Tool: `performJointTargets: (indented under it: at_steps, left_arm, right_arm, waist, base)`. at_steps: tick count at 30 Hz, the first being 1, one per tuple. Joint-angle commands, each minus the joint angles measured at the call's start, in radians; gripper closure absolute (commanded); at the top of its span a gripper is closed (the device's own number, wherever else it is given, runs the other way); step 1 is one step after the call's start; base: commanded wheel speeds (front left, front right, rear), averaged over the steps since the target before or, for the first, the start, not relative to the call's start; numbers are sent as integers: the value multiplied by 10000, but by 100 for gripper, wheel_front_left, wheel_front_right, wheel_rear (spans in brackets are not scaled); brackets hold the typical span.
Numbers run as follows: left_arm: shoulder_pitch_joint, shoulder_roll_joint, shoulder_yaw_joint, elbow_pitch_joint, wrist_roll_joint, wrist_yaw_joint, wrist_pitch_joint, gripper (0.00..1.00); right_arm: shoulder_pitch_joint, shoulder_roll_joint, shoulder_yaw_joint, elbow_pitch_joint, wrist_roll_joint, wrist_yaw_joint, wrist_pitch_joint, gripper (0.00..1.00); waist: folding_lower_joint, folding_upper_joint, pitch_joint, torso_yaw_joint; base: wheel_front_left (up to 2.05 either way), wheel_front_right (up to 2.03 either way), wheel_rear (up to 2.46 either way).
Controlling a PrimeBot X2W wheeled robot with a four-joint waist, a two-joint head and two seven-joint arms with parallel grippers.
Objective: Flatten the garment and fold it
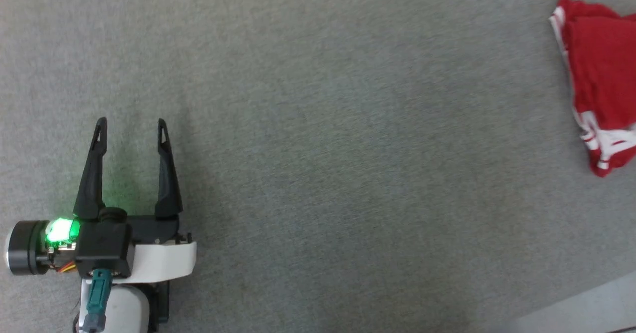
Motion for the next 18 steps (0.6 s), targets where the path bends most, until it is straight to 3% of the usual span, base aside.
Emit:
performJointTargets:
  at_steps: [1, 3, 4, 5, 12, 18]
  left_arm:
    - [-172, 49, -23, -35, 34, 97, -47, 0]
    - [-220, 50, -45, -11, -2, 167, -47, 0]
    - [-232, 40, -62, 11, -24, 202, -47, 0]
    - [-229, 24, -72, 38, -53, 244, -47, 0]
    - [11, -193, -205, 273, -291, 473, -47, 0]
    - [597, -382, -78, 434, -571, 624, -47, 0]
  right_arm:
    - [-156, 172, -39, 146, -89, -11, -124, 100]
    - [-158, 411, -128, 565, -146, -11, -199, 100]
    - [-148, 517, -177, 752, -123, -11, -180, 68]
    - [-151, 568, -191, 895, -150, -11, -216, 0]
    - [-451, 111, -237, 1470, -1014, -11, -1941, 0]
    - [-600, 194, -767, 1313, -1526, -11, -3961, 0]
  waist:
    - [-3, -1, 329, 301]
    - [-3, -1, 295, 359]
    - [-3, -1, 233, 391]
    - [-3, -1, 144, 413]
    - [-3, -1, -1020, 684]
    - [-3, -1, -2188, 922]
  base:
    - [0, 0, 0]
    - [0, 0, 0]
    - [0, 0, 0]
    - [0, 0, 0]
    - [0, 0, 0]
    - [0, 0, 0]
